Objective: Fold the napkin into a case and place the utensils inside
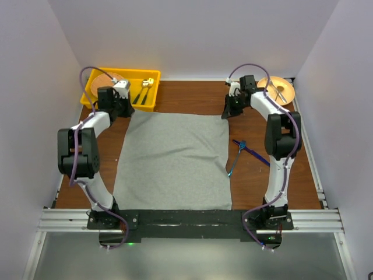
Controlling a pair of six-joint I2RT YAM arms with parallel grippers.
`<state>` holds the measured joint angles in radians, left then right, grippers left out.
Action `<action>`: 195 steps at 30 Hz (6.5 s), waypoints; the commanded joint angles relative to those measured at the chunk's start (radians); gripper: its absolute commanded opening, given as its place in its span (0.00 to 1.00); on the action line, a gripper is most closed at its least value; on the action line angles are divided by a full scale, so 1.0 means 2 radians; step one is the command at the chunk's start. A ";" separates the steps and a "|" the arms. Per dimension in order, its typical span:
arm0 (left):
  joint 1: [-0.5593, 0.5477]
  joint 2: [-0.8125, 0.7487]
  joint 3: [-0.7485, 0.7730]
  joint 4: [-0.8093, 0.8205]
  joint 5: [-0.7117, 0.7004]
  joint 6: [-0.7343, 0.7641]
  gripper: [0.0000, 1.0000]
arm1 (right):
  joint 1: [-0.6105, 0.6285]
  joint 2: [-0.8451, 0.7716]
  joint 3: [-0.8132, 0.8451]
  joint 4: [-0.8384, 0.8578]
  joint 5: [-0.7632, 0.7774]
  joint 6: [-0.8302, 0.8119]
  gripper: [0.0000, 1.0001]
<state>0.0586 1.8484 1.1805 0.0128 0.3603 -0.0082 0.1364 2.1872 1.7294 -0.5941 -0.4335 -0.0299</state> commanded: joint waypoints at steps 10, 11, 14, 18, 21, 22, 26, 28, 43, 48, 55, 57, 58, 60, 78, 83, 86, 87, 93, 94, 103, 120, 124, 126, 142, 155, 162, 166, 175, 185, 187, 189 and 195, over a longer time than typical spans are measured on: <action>0.017 -0.228 -0.085 -0.198 0.095 0.309 0.00 | 0.003 -0.198 -0.105 -0.117 -0.095 -0.069 0.00; 0.021 -0.237 -0.092 -0.226 0.094 0.328 0.00 | 0.004 -0.211 -0.132 -0.122 -0.092 -0.075 0.00; 0.028 -0.261 -0.124 -0.272 0.083 0.394 0.00 | 0.010 -0.222 -0.177 -0.132 -0.072 -0.098 0.00; 0.031 -0.260 -0.161 -0.293 0.060 0.439 0.00 | 0.028 -0.198 -0.197 -0.128 -0.046 -0.105 0.00; 0.031 -0.233 -0.175 -0.286 0.051 0.442 0.00 | 0.041 -0.158 -0.194 -0.111 -0.029 -0.094 0.00; 0.032 -0.222 -0.173 -0.279 0.050 0.434 0.00 | 0.045 -0.145 -0.192 -0.100 -0.029 -0.085 0.00; 0.032 -0.152 -0.161 -0.260 0.045 0.408 0.00 | 0.060 -0.093 -0.171 -0.077 -0.006 -0.064 0.00; 0.031 -0.130 -0.149 -0.241 0.043 0.390 0.00 | 0.060 -0.068 -0.159 -0.068 0.000 -0.053 0.00; 0.033 -0.064 -0.032 -0.204 0.029 0.320 0.00 | 0.051 -0.009 0.063 -0.123 0.050 -0.079 0.00; 0.038 -0.127 -0.039 -0.250 0.056 0.350 0.00 | 0.051 -0.079 0.017 -0.130 0.015 -0.090 0.00; 0.075 -0.197 -0.067 -0.358 0.090 0.460 0.00 | 0.052 -0.171 -0.106 -0.142 -0.022 -0.099 0.00; 0.086 -0.206 -0.081 -0.392 0.094 0.494 0.00 | 0.056 -0.185 -0.134 -0.149 -0.024 -0.110 0.00; 0.087 -0.218 -0.086 -0.404 0.100 0.506 0.00 | 0.060 -0.195 -0.158 -0.149 -0.023 -0.114 0.00; 0.088 -0.228 -0.111 -0.424 0.102 0.529 0.00 | 0.064 -0.204 -0.183 -0.148 -0.023 -0.121 0.00; 0.087 -0.237 -0.214 -0.393 0.083 0.526 0.00 | 0.108 -0.180 -0.242 -0.132 0.009 -0.125 0.00; 0.090 -0.252 -0.156 -0.456 0.091 0.536 0.00 | 0.107 -0.212 -0.217 -0.164 0.019 -0.140 0.00; 0.091 -0.270 -0.133 -0.497 0.088 0.557 0.00 | 0.107 -0.233 -0.210 -0.190 0.017 -0.147 0.00; 0.092 -0.278 -0.130 -0.507 0.088 0.562 0.00 | 0.107 -0.238 -0.214 -0.199 0.017 -0.148 0.00; 0.092 -0.291 -0.142 -0.546 0.081 0.590 0.00 | 0.108 -0.261 -0.258 -0.203 0.017 -0.159 0.00; 0.092 -0.292 -0.159 -0.543 0.078 0.592 0.00 | 0.108 -0.261 -0.265 -0.200 0.015 -0.159 0.00; 0.093 -0.269 -0.237 -0.466 0.055 0.582 0.00 | 0.120 -0.211 -0.309 -0.144 0.007 -0.144 0.00; 0.093 -0.311 -0.173 -0.555 0.070 0.590 0.00 | 0.121 -0.257 -0.270 -0.212 0.003 -0.151 0.00; 0.092 -0.326 -0.184 -0.570 0.056 0.604 0.00 | 0.121 -0.268 -0.270 -0.217 0.003 -0.150 0.00; 0.092 -0.327 -0.189 -0.572 0.049 0.608 0.00 | 0.123 -0.261 -0.270 -0.217 0.004 -0.149 0.00; 0.092 -0.283 -0.252 -0.503 0.029 0.596 0.00 | 0.154 -0.169 -0.274 -0.183 0.025 -0.151 0.00; 0.093 -0.323 -0.203 -0.569 0.044 0.605 0.00 | 0.154 -0.220 -0.272 -0.221 0.033 -0.165 0.00; 0.093 -0.360 -0.214 -0.584 0.035 0.617 0.00 | 0.157 -0.225 -0.260 -0.234 0.017 -0.164 0.00; 0.092 -0.340 -0.221 -0.561 0.036 0.608 0.00 | 0.170 -0.212 -0.263 -0.223 0.012 -0.156 0.00; 0.092 -0.316 -0.244 -0.532 0.019 0.617 0.00 | 0.183 -0.172 -0.272 -0.203 0.030 -0.157 0.00; 0.093 -0.326 -0.197 -0.569 0.041 0.614 0.00 | 0.183 -0.198 -0.233 -0.241 0.027 -0.165 0.00; 0.093 -0.326 -0.171 -0.591 0.048 0.616 0.00 | 0.183 -0.207 -0.228 -0.250 0.027 -0.167 0.00; 0.092 -0.331 -0.160 -0.601 0.050 0.620 0.00 | 0.183 -0.218 -0.227 -0.258 0.028 -0.168 0.00; 0.092 -0.350 -0.184 -0.609 0.042 0.636 0.00 | 0.183 -0.217 -0.244 -0.254 0.035 -0.173 0.00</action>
<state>0.2352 1.1755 0.8310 -1.1584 0.4320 1.2175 0.4992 1.7729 1.2381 -1.0798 -0.3824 -0.3534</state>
